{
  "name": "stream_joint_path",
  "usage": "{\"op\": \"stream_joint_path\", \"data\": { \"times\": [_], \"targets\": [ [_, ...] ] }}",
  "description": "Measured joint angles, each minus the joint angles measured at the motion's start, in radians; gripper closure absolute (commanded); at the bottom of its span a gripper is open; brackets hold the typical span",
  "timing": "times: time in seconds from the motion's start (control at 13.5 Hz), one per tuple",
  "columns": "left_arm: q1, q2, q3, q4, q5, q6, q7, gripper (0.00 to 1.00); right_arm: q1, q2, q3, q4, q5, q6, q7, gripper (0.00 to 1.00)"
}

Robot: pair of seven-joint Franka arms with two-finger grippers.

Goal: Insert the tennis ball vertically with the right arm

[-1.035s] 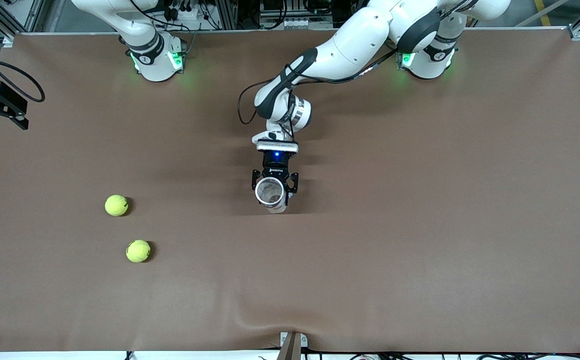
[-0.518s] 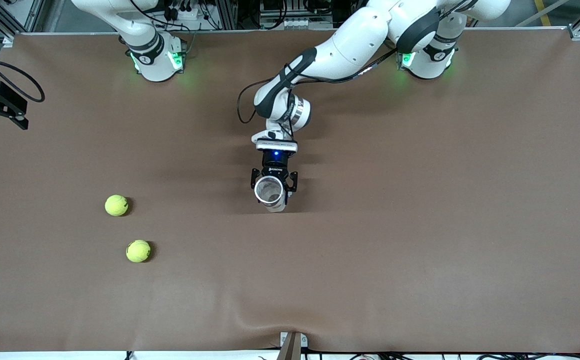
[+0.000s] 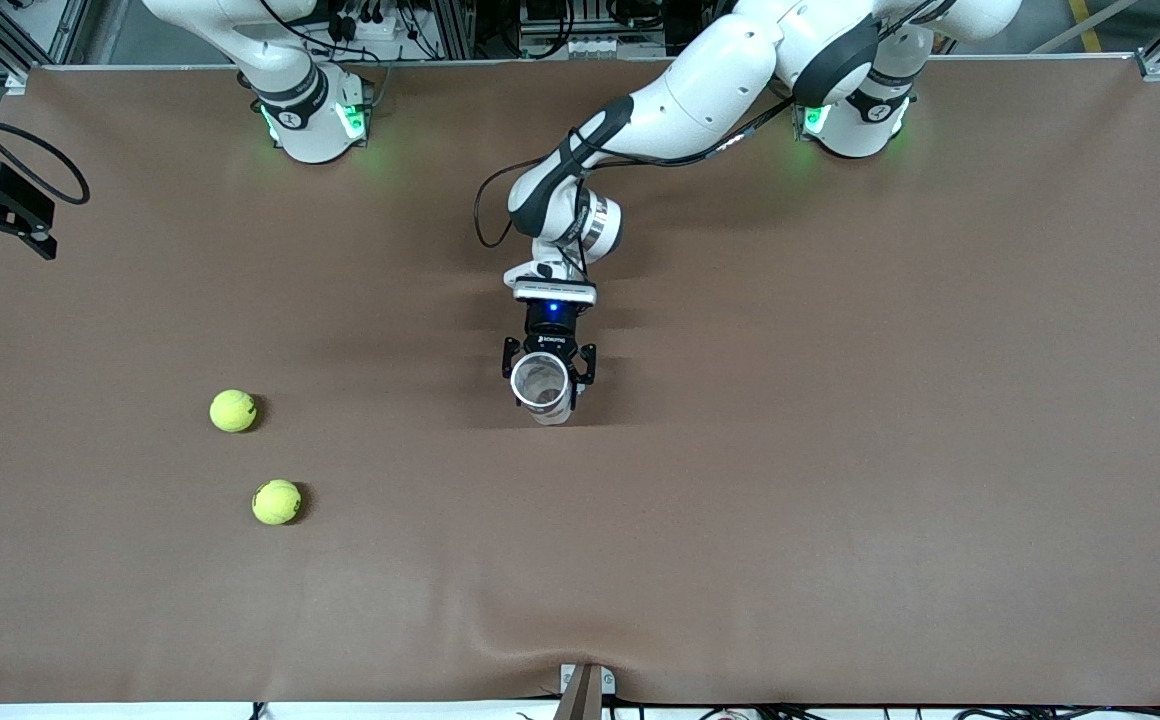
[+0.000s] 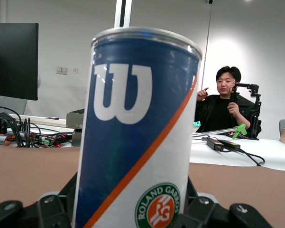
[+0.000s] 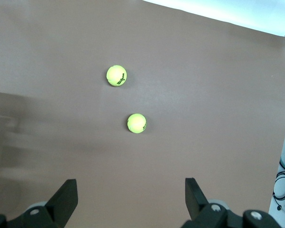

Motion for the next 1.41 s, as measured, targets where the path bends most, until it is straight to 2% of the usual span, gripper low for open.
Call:
{"op": "stream_joint_path", "data": {
  "times": [0.3, 0.67, 1.11, 1.41],
  "targets": [
    [-0.002, 0.003, 0.001, 0.0, 0.006, -0.004, 0.0, 0.16, 0.02, 0.0, 0.001, 0.0, -0.002, 0.0, -0.003, 0.0],
    [-0.005, 0.008, 0.004, 0.0, 0.008, -0.011, -0.001, 0.16, 0.074, 0.0, 0.0, 0.001, -0.067, 0.003, -0.002, 0.0],
    [-0.005, 0.01, 0.005, 0.0, 0.011, -0.015, -0.002, 0.17, 0.069, 0.0, -0.016, 0.002, -0.06, 0.002, -0.002, 0.0],
    [-0.006, 0.01, 0.007, 0.0, 0.018, -0.02, -0.002, 0.17, 0.036, 0.0, -0.024, 0.002, -0.024, -0.002, -0.002, 0.0]
  ]
}}
